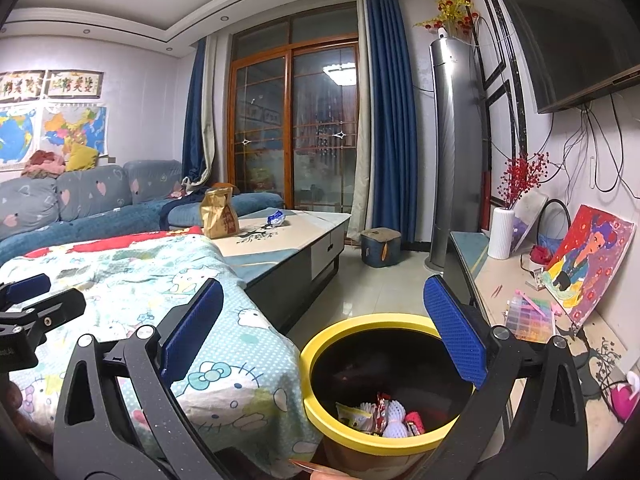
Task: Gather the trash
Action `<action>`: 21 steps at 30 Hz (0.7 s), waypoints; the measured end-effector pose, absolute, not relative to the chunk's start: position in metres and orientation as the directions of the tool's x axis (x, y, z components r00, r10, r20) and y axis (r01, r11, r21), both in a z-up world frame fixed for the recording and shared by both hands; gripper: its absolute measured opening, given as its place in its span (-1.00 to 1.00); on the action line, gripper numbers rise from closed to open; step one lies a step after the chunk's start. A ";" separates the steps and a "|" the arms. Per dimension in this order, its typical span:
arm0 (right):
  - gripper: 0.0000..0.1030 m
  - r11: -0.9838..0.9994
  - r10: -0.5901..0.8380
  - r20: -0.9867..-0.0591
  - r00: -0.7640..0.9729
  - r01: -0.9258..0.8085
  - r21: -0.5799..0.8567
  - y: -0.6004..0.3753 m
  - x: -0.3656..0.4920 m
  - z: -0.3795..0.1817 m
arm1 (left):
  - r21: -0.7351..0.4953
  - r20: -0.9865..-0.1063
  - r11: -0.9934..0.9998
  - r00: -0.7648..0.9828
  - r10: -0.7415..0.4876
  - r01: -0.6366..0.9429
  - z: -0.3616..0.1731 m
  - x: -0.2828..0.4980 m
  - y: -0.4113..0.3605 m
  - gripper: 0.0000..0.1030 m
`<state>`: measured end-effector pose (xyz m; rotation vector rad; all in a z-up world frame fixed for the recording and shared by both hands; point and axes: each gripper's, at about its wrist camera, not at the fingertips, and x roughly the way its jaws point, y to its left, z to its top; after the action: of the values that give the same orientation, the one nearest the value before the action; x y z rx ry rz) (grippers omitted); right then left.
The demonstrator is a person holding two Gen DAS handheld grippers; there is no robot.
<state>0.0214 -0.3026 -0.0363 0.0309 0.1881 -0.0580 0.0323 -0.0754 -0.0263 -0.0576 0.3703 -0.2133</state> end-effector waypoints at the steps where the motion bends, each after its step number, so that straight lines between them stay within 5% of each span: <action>1: 0.80 0.998 -0.055 -0.188 0.981 0.061 0.025 -0.303 0.021 -0.036 | -0.095 -0.354 0.976 0.910 -0.217 0.196 -0.026 0.032 -0.075 0.87; 21: 0.80 0.998 -0.054 -0.190 0.980 0.060 0.027 -0.303 0.021 -0.036 | -0.093 -0.356 0.976 0.909 -0.216 0.195 -0.028 0.032 -0.076 0.87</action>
<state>0.0213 -0.3032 -0.0357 0.0329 0.1908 -0.0577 0.0321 -0.0759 -0.0275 -0.0552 0.3736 -0.2120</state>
